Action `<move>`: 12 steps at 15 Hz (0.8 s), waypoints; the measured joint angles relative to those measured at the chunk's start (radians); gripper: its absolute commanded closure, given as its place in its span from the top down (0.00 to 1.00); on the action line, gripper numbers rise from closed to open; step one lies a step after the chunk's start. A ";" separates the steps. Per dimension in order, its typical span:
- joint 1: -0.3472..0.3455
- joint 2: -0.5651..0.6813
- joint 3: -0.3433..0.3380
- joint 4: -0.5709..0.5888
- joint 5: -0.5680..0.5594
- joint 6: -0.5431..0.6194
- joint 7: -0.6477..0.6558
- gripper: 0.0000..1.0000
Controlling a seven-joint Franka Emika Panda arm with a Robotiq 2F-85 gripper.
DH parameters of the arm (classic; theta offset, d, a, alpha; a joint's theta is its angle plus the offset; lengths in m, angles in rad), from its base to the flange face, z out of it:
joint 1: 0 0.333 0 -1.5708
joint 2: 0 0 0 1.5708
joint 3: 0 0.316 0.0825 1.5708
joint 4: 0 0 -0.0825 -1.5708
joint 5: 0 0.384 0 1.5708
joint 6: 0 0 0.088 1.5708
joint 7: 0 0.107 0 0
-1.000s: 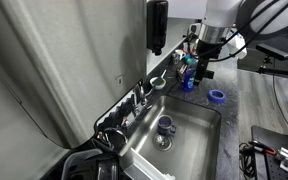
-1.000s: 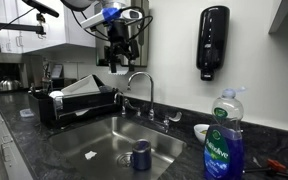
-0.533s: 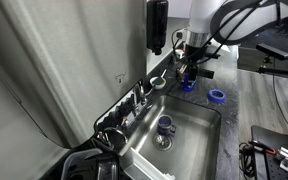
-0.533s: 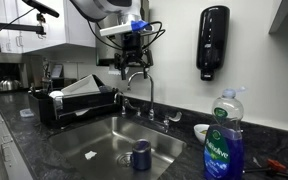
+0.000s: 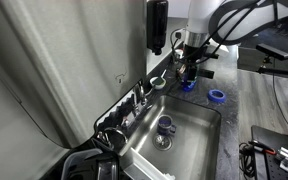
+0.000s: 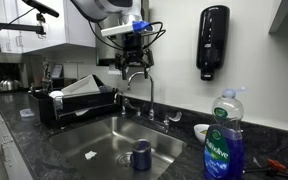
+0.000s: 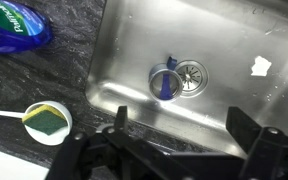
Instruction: Move the faucet handle on the right forwards
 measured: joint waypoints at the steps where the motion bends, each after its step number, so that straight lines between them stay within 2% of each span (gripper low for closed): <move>1: 0.000 0.002 0.000 0.000 0.000 0.003 -0.009 1.00; 6: -0.015 0.029 -0.001 0.002 0.002 0.060 -0.145 1.00; 12: -0.062 0.124 -0.002 0.054 0.002 0.081 -0.324 1.00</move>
